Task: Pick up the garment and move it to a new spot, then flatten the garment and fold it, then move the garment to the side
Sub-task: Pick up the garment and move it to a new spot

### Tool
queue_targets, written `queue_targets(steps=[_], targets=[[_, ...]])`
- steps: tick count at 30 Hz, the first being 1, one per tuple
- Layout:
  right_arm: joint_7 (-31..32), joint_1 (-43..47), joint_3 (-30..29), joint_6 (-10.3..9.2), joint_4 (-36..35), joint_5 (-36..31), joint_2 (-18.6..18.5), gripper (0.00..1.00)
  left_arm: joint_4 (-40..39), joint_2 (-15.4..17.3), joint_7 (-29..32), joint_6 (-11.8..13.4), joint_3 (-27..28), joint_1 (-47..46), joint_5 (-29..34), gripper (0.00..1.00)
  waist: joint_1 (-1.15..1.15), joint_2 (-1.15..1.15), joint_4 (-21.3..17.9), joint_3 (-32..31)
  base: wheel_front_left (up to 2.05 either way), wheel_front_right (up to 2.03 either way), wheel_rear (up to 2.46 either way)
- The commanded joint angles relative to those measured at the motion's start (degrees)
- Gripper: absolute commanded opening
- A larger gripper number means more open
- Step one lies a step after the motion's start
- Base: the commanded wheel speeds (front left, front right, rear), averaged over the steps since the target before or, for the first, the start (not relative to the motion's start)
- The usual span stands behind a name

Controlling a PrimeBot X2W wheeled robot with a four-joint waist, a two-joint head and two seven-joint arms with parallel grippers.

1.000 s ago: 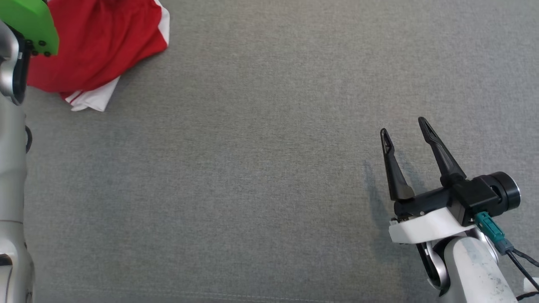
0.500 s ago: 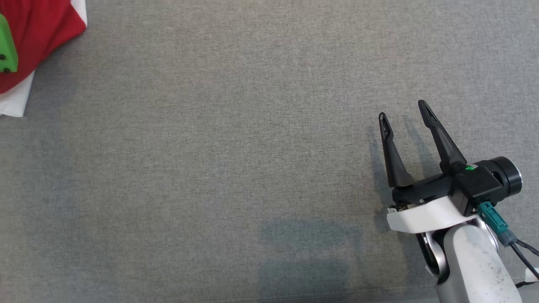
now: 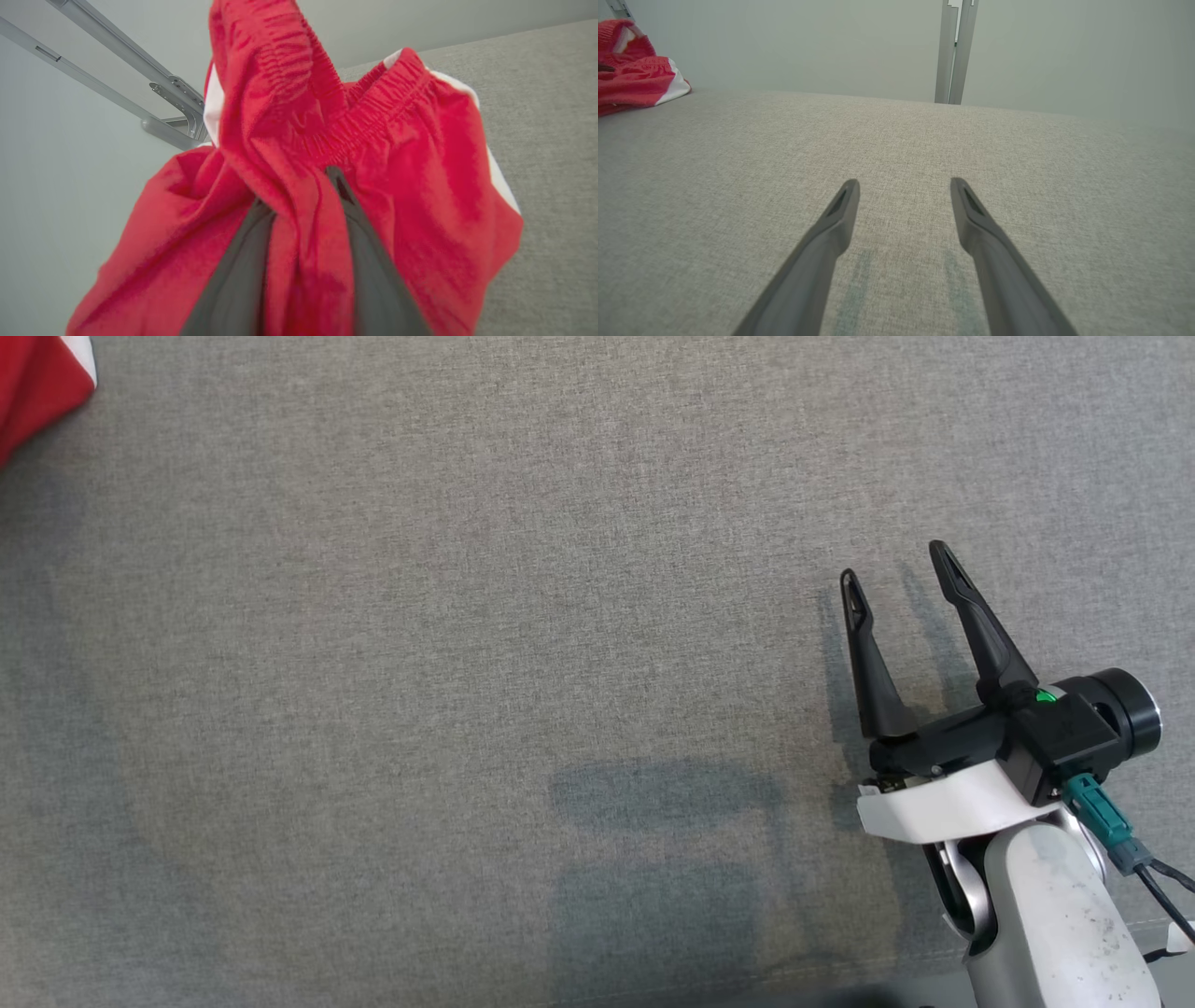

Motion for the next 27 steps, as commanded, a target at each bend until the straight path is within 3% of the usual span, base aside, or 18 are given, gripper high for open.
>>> queue_targets(steps=[1,12,27], targets=[[-0.18,-0.37,-0.15,0.00,-0.13,0.15,-0.20,1.00,0.46,0.48,-0.45,0.48,-0.04,-0.81,-0.27,0.00,-0.01,0.00,-0.06,-0.05,0.00,0.00,0.00],[-0.18,0.42,-0.67,0.00,1.35,1.14,-0.21,1.00,0.86,0.55,-7.53,-0.89,-1.06,-2.21,-0.83,0.00,-0.01,0.00,0.28,-5.45,0.00,0.00,0.00],[-0.18,7.21,-3.27,0.00,3.80,2.68,-0.22,1.00,-3.98,-3.45,-15.03,-4.82,-6.48,-0.02,-0.97,0.00,-0.01,0.00,0.93,-21.43,0.00,0.00,0.00]])
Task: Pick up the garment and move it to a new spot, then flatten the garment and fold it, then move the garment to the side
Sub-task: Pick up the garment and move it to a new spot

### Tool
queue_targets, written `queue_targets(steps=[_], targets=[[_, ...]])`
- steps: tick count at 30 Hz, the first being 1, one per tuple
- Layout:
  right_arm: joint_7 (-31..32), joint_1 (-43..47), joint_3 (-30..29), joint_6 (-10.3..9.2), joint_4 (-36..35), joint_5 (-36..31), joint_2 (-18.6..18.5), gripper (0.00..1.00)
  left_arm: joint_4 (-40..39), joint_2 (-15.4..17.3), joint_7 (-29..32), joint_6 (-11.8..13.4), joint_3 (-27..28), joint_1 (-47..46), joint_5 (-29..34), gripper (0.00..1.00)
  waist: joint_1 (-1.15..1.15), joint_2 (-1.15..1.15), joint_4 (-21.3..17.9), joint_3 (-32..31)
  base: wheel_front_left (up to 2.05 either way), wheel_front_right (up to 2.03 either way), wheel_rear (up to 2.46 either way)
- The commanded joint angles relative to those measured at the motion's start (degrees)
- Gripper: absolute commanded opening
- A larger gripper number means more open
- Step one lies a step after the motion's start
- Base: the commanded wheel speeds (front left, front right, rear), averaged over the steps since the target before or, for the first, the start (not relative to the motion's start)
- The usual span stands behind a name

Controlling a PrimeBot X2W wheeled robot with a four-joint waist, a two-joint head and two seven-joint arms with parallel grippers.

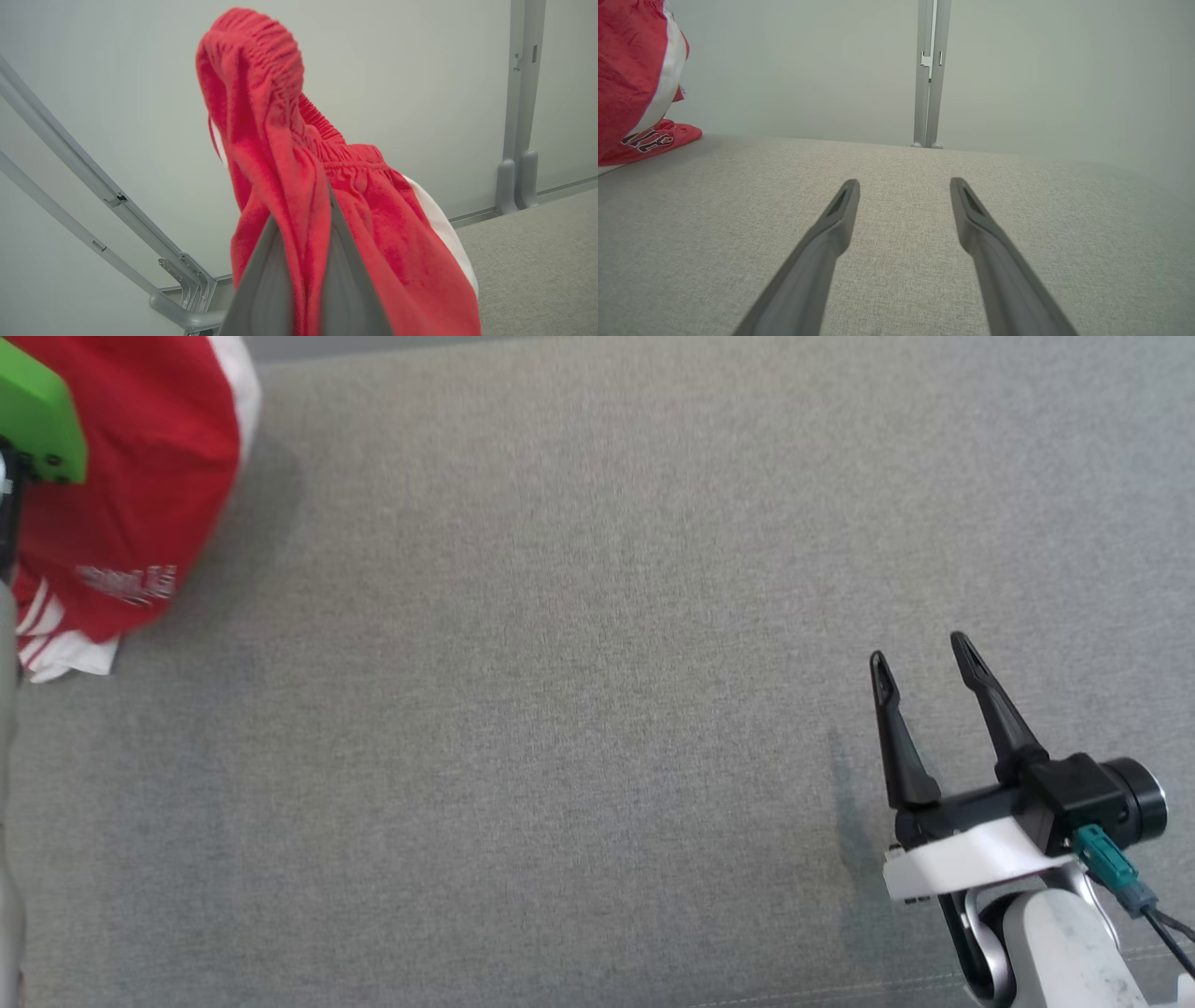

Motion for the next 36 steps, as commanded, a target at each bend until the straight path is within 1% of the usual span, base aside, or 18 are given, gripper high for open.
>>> queue_targets(steps=[1,5,11,14,15,18,20,23,26,32,36], targets=[[-0.18,1.44,-0.34,0.00,0.24,0.55,-0.23,1.00,-0.77,-0.39,-0.58,-0.33,-0.58,1.57,-0.52,0.00,0.00,0.00,0.35,-6.14,0.00,0.00,0.00],[-0.18,3.85,-0.92,0.00,0.49,0.90,-0.23,1.00,-4.28,-1.96,-1.03,-0.79,-2.61,3.60,-2.11,0.00,0.00,0.00,0.31,-9.77,0.00,0.00,0.00],[-0.18,6.61,-1.62,0.00,0.57,1.44,-0.23,1.00,-11.53,-2.70,0.05,-0.85,-4.20,8.04,-4.28,0.00,0.00,0.00,0.20,-13.26,0.00,0.00,0.00],[-0.18,7.41,-1.70,0.00,0.56,1.65,-0.23,1.00,-15.19,-3.04,1.22,-0.11,-4.56,10.80,-4.81,0.00,0.00,0.00,-0.05,-14.11,0.00,0.00,0.00],[-0.18,7.41,-1.70,0.00,0.56,1.65,-0.23,1.00,-15.19,-3.04,1.22,-0.11,-4.56,10.80,-4.81,0.00,0.00,0.00,-0.05,-14.11,0.00,0.00,0.00],[-0.18,7.75,-1.71,0.00,0.38,1.93,-0.23,1.00,-18.84,-3.95,2.21,0.40,-5.31,14.19,-5.37,0.00,0.00,0.00,-0.38,-14.41,0.00,0.00,0.00],[-0.18,7.79,-1.75,0.00,0.28,1.90,-0.23,1.00,-21.14,-4.64,2.86,1.05,-5.86,16.39,-5.35,0.00,0.00,0.00,-0.67,-14.46,0.00,0.00,0.00],[-0.18,7.78,-1.67,0.00,0.14,1.92,-0.23,1.00,-24.04,-5.69,2.96,3.24,-6.90,19.61,-4.53,0.00,0.00,0.00,-1.20,-14.31,0.00,0.00,0.00],[-0.18,7.60,-1.39,0.00,0.13,2.06,-0.23,1.00,-25.11,-7.33,2.89,5.27,-7.55,22.88,-4.64,0.00,0.00,0.00,-1.89,-14.01,0.00,0.00,0.00],[-0.18,7.03,-1.07,0.00,0.04,1.94,-0.23,1.00,-22.54,-9.43,1.03,8.90,-7.97,26.40,-4.35,0.00,0.00,0.00,-3.77,-13.23,0.00,0.00,0.00],[-0.18,6.95,-0.80,0.00,0.22,1.92,-0.22,1.00,-20.56,-12.63,-1.04,9.79,-9.30,28.33,-4.78,0.00,0.00,0.00,-4.87,-12.78,0.00,0.00,0.00]])
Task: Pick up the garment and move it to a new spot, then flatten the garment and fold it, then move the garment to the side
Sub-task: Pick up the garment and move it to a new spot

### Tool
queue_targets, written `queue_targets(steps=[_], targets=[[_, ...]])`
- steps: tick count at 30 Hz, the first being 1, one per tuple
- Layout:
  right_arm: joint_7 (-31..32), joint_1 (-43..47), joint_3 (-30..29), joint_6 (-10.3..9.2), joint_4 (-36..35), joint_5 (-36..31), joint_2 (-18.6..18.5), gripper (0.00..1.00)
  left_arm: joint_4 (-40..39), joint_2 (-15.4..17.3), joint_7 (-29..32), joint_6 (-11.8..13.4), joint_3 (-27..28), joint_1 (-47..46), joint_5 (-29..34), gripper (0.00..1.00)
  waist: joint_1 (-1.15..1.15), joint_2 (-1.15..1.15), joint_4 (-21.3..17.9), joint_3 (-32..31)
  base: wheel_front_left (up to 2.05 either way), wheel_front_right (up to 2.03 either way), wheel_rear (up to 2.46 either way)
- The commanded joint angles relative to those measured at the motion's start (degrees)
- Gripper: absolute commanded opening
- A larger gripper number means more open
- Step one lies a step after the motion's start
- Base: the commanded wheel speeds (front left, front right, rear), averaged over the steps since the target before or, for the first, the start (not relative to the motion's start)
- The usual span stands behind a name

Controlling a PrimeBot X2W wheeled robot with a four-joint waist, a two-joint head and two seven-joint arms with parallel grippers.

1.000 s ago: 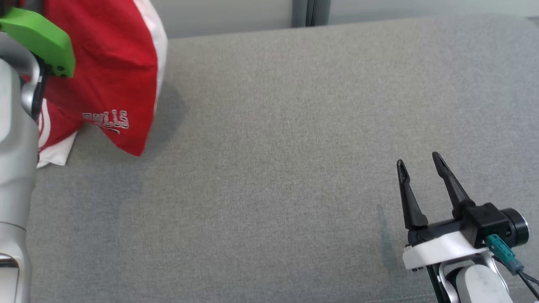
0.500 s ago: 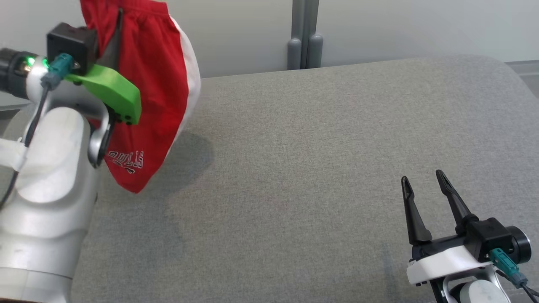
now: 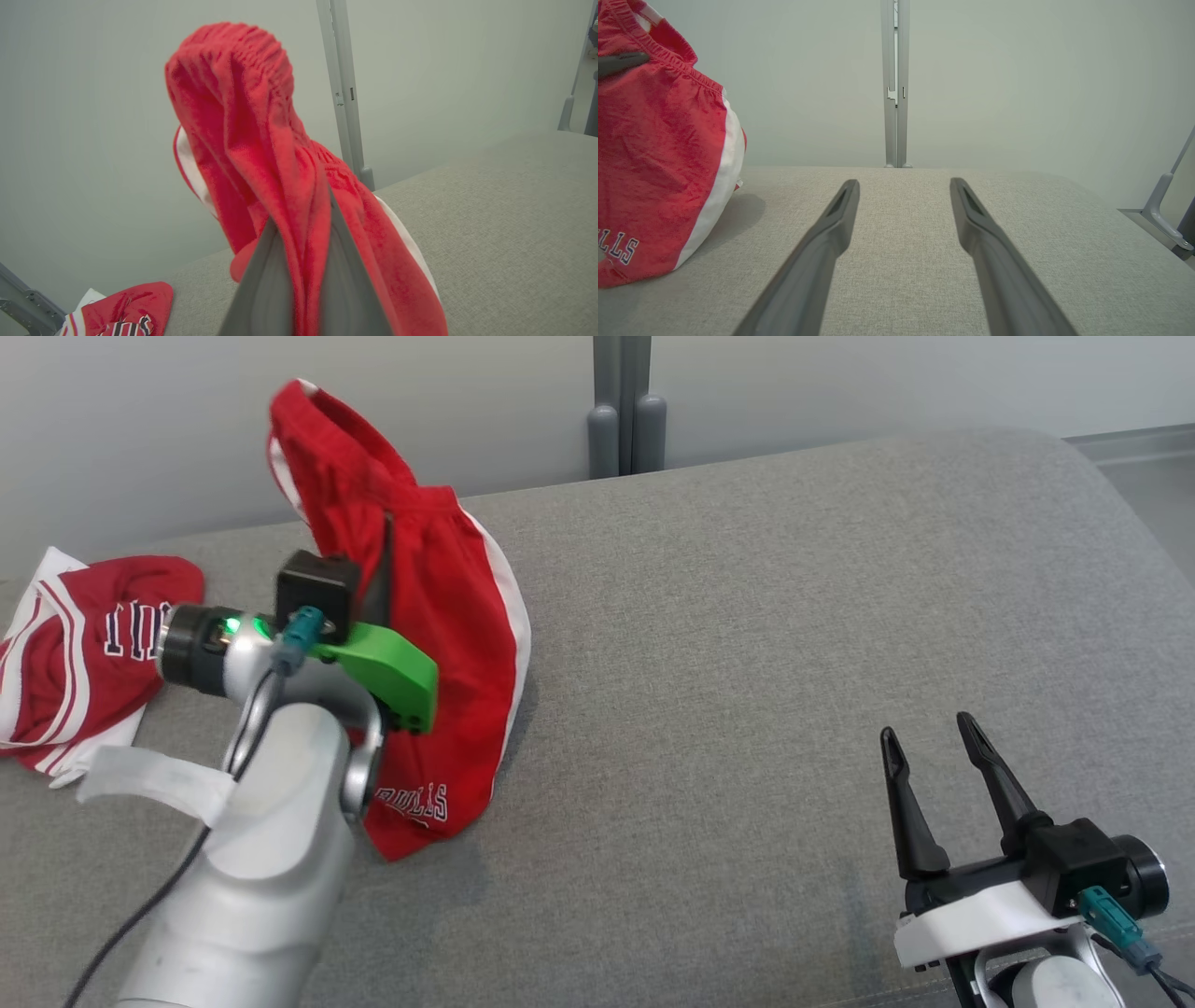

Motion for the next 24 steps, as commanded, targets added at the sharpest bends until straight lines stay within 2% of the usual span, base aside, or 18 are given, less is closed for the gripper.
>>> queue_targets(steps=[1,8,13,20,24], targets=[[-0.18,-0.44,0.26,0.00,0.00,-0.05,-0.23,1.00,0.94,-1.93,-1.15,0.41,-0.80,1.63,-0.20,0.00,0.00,0.00,-0.92,0.54,0.00,0.00,0.00],[-0.18,-1.52,1.32,0.00,0.36,0.11,-0.22,1.00,7.86,-7.45,-4.13,0.38,-5.30,5.11,-1.24,0.00,0.00,0.00,-3.23,1.88,0.00,0.00,0.00],[-0.18,-2.51,2.02,0.00,0.73,0.25,-0.22,1.00,9.42,-8.10,-4.88,-0.22,-11.72,7.17,-5.25,0.00,0.00,0.00,-5.24,3.02,0.00,0.00,0.00],[-0.18,-3.37,2.26,0.00,0.71,0.05,-0.22,1.00,8.35,-8.00,-5.04,2.50,-22.48,7.27,-12.99,0.00,0.00,0.00,-6.71,4.84,0.00,0.00,0.00],[-0.18,-3.59,2.41,0.00,0.74,-0.06,-0.21,1.00,8.34,-8.00,-5.02,2.86,-26.46,6.66,-15.77,0.00,0.00,0.00,-6.96,5.34,0.00,0.00,0.00]])
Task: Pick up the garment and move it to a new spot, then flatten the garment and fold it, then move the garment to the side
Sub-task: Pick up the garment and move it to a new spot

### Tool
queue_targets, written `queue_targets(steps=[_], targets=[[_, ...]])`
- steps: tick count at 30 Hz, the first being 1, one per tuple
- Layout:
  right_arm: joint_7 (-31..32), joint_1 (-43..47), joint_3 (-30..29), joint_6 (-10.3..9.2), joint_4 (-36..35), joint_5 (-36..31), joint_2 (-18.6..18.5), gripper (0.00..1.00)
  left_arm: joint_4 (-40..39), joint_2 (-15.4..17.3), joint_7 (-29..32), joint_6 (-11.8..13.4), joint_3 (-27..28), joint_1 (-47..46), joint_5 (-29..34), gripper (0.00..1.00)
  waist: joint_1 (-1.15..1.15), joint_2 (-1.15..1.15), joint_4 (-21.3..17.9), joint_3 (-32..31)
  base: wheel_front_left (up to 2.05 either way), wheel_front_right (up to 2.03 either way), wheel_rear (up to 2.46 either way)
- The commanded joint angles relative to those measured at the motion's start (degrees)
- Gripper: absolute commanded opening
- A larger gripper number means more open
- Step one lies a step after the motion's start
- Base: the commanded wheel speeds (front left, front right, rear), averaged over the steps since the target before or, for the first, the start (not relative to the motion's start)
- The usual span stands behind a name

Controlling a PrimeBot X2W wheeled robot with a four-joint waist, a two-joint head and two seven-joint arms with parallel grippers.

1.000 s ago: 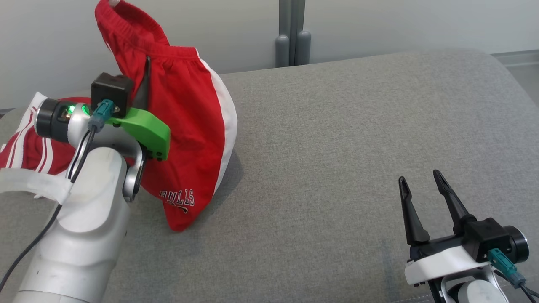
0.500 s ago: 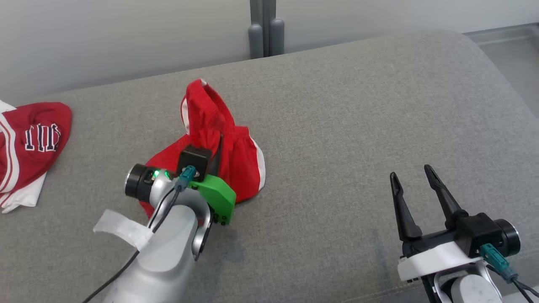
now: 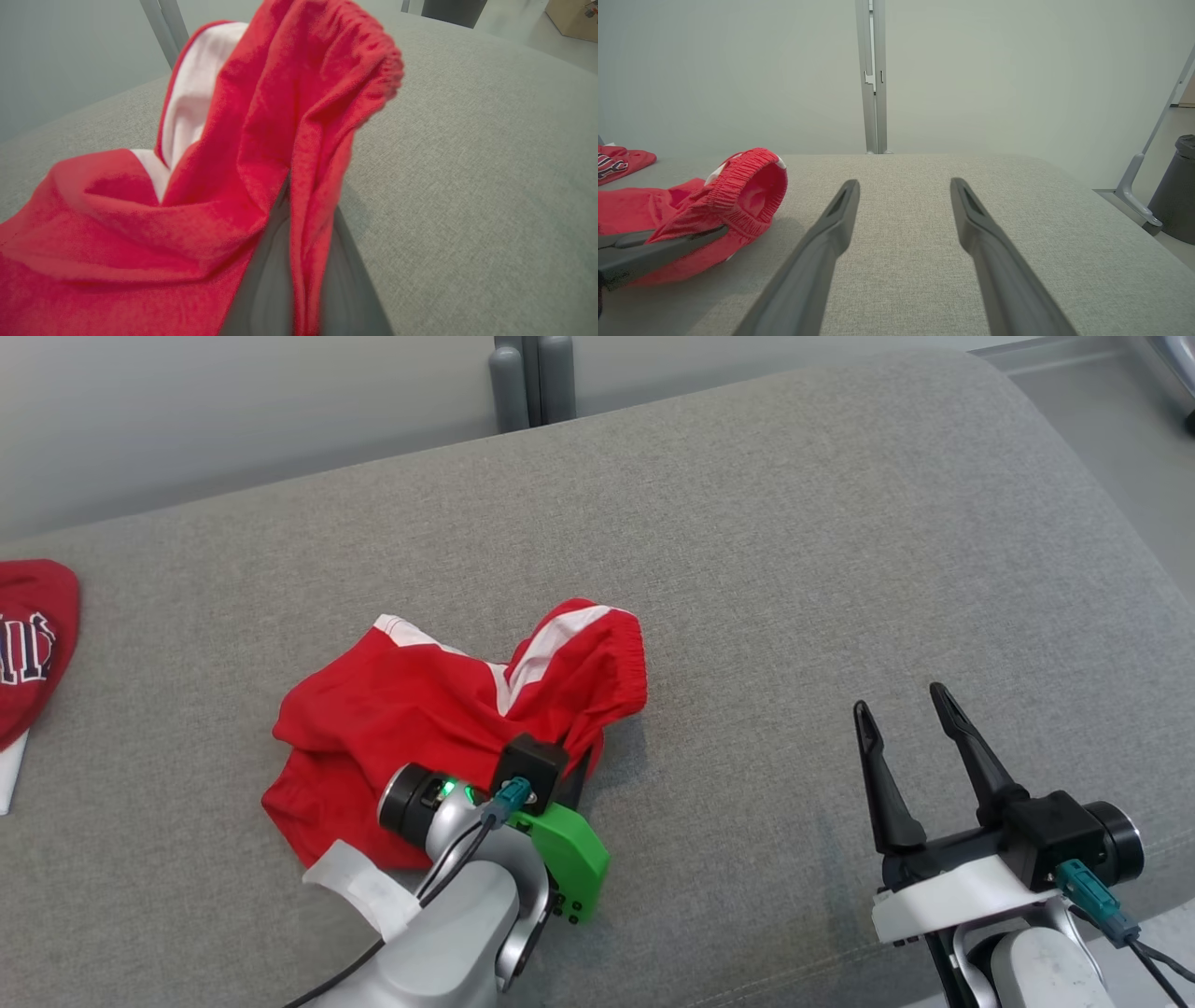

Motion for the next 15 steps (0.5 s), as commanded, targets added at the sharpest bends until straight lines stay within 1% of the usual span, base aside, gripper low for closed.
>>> queue_targets(steps=[1,3,5,6,8,10,12,15], targets=[[-0.18,-0.53,0.02,0.00,0.06,-0.10,-0.20,1.00,-0.23,0.22,-0.20,0.38,-0.88,-0.72,-1.17,0.00,0.00,0.00,-0.33,0.45,0.00,0.00,0.00],[-0.18,-0.94,0.19,0.00,0.22,-0.11,-0.20,1.00,-0.27,0.22,-0.21,0.31,-3.10,-0.92,-2.97,0.00,0.00,0.00,-0.48,0.66,0.00,0.00,0.00],[-0.18,-1.32,0.47,0.00,0.37,-0.10,-0.19,1.00,-0.50,0.21,-0.21,0.43,-5.02,-1.18,-5.04,0.58,0.00,0.00,-0.68,0.84,0.00,0.00,0.00],[-0.18,-1.43,0.59,0.00,0.45,-0.09,-0.20,1.00,-0.48,0.22,-0.20,0.38,-5.93,-1.19,-5.87,1.00,0.00,0.00,-0.78,0.90,0.00,0.00,0.00],[-0.18,-1.81,1.15,0.00,0.74,-0.02,-0.20,1.00,-0.16,0.22,-0.14,-0.97,-10.15,-1.16,-10.02,1.00,0.00,0.00,-1.14,0.99,0.00,0.00,0.00],[-0.18,-2.08,1.27,0.00,0.76,0.10,-0.20,1.00,-0.26,0.24,-0.14,-1.71,-11.92,-0.82,-12.77,1.00,0.00,0.00,-1.21,0.99,0.00,0.00,0.00],[-0.18,-2.16,1.23,0.00,0.84,0.24,-0.20,1.00,-0.41,0.22,-0.13,-2.21,-13.89,-0.87,-14.86,1.00,0.00,0.00,-1.14,0.93,0.00,0.00,0.00],[-0.18,-2.14,1.05,0.00,0.98,0.44,-0.20,1.00,-0.53,0.24,-0.13,-2.21,-15.92,-1.86,-17.68,1.00,0.00,0.00,-0.81,0.77,0.00,0.00,0.00]])
